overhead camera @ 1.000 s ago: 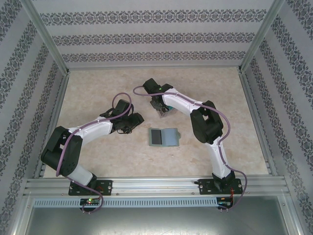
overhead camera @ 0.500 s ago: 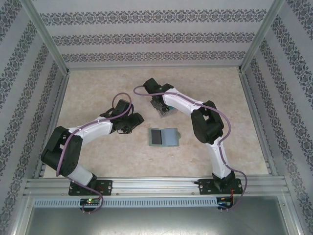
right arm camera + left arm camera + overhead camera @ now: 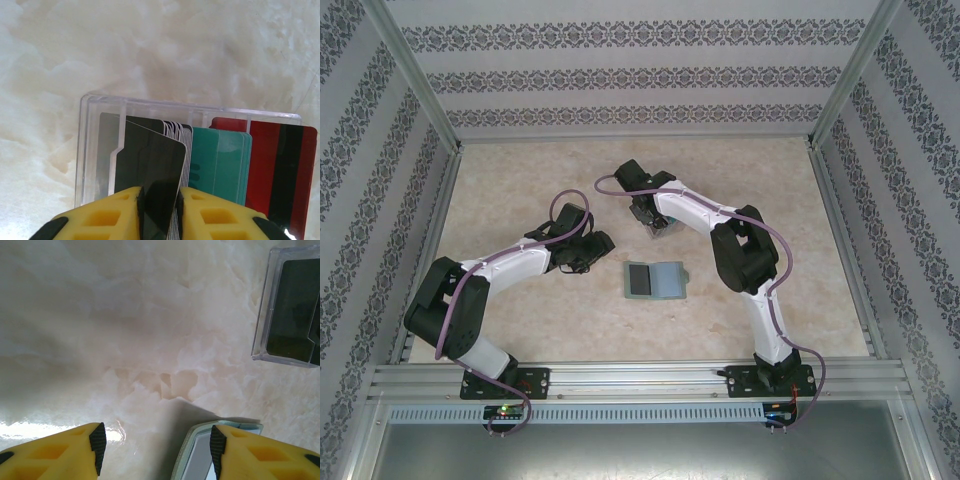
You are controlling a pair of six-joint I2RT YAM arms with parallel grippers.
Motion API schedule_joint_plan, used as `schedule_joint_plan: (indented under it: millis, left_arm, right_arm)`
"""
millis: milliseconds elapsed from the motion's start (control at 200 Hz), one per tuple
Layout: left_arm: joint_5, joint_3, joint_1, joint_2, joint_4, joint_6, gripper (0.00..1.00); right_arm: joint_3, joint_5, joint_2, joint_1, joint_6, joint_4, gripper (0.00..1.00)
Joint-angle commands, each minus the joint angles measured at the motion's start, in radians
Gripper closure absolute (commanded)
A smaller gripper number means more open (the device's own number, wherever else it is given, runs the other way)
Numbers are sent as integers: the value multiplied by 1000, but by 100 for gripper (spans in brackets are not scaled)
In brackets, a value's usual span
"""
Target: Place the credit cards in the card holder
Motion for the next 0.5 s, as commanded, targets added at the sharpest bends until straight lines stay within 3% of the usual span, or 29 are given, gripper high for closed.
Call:
schedule_joint_plan:
  millis: [0, 495]
  left_arm:
    - [8, 3, 15, 14, 26, -13, 41]
    - [10, 1, 15, 16, 28, -15, 41]
  right_arm:
    - [-13, 46, -47, -16, -11, -5, 77]
    - [-26, 56, -69, -16, -13, 5, 79]
